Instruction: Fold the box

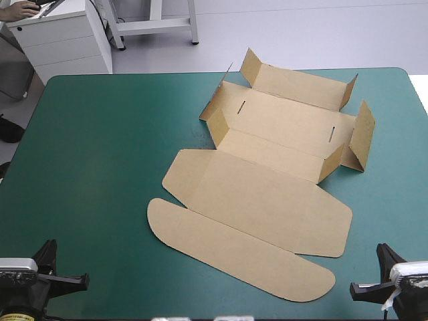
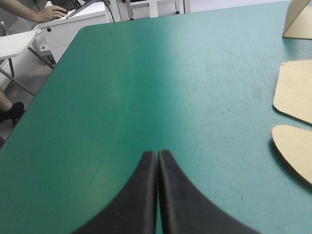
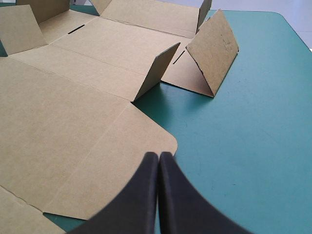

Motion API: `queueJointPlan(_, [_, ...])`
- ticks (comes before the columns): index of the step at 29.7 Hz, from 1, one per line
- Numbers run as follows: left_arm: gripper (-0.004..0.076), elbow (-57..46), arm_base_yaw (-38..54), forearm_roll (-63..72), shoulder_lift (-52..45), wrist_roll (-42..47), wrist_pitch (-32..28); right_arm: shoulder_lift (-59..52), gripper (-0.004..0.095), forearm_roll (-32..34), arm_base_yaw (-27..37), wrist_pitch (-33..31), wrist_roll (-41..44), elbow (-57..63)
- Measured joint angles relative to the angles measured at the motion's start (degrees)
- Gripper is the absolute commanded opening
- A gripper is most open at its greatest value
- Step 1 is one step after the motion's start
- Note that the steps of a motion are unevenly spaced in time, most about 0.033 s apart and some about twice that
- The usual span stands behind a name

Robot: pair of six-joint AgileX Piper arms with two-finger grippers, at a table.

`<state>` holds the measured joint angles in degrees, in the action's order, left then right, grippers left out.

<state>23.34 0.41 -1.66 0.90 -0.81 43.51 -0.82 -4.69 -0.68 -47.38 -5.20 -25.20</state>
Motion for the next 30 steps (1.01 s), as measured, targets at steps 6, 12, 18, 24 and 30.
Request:
queueJointPlan(6, [-0.001, 0.0, 0.0, 0.0, 0.0, 0.0, 0.0, 0.0, -0.002, 0.0, 0.0, 0.0, 0.0, 0.0])
queueJointPlan(12, [-0.001, 0.0, 0.0, 0.0, 0.0, 0.0, 0.0, 0.0, -0.0016, 0.0, 0.0, 0.0, 0.0, 0.0])
queueJointPlan(18, [-0.001, 0.0, 0.0, 0.0, 0.0, 0.0, 0.0, 0.0, 0.0082, 0.0, 0.0, 0.0, 0.0, 0.0])
queueJointPlan(24, [-0.001, 0.0, 0.0, 0.0, 0.0, 0.0, 0.0, 0.0, 0.0479, 0.0, 0.0, 0.0, 0.0, 0.0])
queueJointPlan(30, [-0.001, 0.0, 0.0, 0.0, 0.0, 0.0, 0.0, 0.0, 0.0657, 0.0, 0.0, 0.0, 0.0, 0.0])
